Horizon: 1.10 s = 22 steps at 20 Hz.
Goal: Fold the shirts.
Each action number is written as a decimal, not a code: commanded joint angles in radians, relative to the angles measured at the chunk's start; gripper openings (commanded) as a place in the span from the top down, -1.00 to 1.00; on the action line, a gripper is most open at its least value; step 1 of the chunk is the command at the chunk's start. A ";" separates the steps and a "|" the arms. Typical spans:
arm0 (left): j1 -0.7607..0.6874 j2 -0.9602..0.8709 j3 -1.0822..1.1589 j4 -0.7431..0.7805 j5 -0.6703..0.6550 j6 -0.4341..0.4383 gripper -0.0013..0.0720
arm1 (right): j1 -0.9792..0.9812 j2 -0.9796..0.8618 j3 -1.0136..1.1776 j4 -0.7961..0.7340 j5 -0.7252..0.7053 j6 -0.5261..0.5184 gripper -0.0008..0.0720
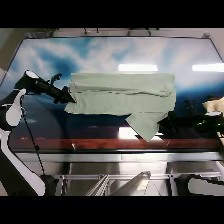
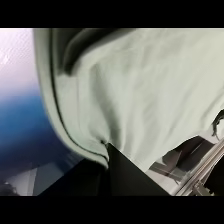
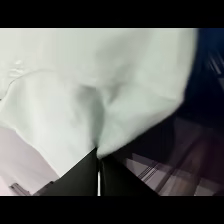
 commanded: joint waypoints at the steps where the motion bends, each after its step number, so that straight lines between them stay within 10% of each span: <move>1: -0.003 -0.014 0.062 0.014 -0.153 -0.004 0.92 | -0.005 0.044 0.002 0.012 0.067 -0.051 0.91; 8: 0.120 0.169 -0.249 0.024 -0.155 0.003 0.92 | -0.137 0.261 -0.003 -0.267 0.143 0.096 0.92; 15: 0.159 0.336 -0.315 -0.176 -0.146 0.093 0.91 | -0.140 0.307 0.043 0.234 0.207 -0.140 0.92; 22: 0.130 0.175 -0.050 -0.185 -0.081 -0.013 0.91 | -0.046 -0.013 0.356 0.366 -0.038 -0.218 0.91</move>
